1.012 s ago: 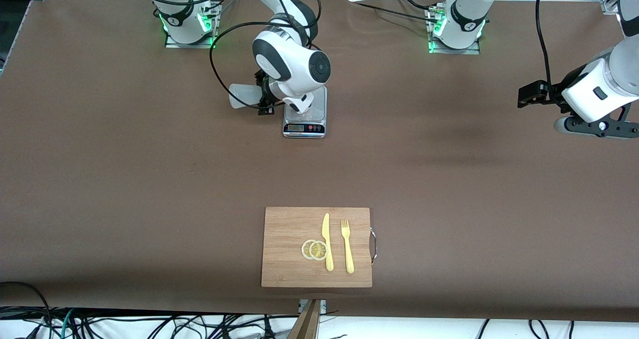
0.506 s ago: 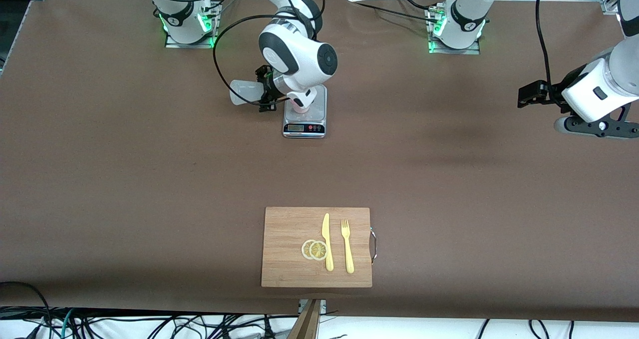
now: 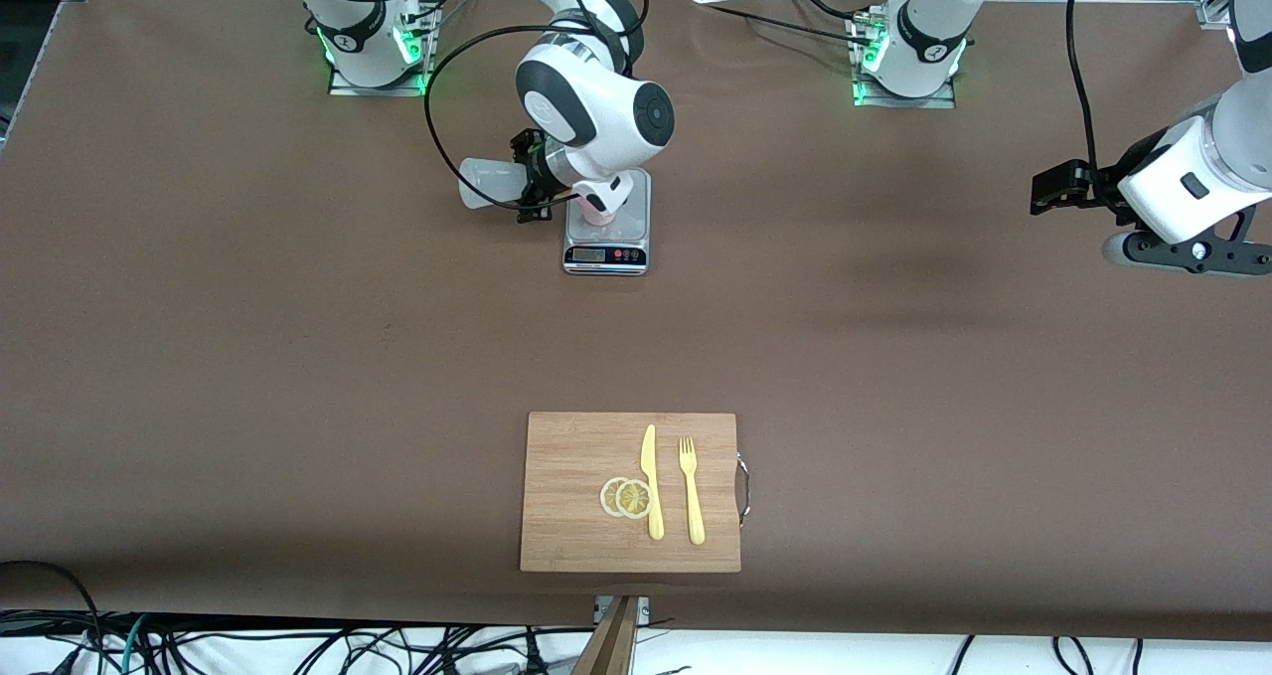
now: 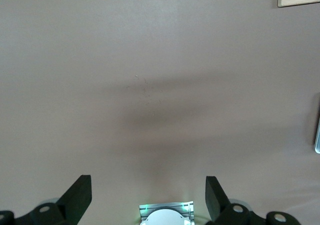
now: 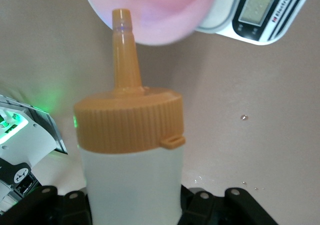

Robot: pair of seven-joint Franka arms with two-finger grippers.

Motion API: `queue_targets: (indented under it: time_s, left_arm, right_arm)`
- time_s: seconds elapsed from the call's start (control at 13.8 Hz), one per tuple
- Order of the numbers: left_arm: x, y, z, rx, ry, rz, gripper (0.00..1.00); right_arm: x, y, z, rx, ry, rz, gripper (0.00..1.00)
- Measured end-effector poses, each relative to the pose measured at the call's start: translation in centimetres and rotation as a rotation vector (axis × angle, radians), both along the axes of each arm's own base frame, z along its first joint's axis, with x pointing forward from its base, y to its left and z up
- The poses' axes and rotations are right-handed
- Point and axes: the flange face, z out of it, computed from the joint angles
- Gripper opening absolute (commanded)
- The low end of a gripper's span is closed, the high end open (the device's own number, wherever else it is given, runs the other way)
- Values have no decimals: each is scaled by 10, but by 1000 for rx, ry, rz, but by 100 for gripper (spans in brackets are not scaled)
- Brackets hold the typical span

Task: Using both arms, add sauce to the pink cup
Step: 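Tilt the bottle nozzle into the pink cup with the right gripper, then carry the sauce bottle back to its spot with the right gripper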

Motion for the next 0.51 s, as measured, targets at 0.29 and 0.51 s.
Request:
queue_targets:
  time_s: [0.29, 0.51]
  left_arm:
    - [0, 0, 0, 0, 0, 0, 100]
    - [0, 0, 0, 0, 0, 0, 100]
  right_arm:
    - [43, -34, 4, 142, 95, -112, 0]
    - [84, -67, 8, 305, 152, -157, 0]
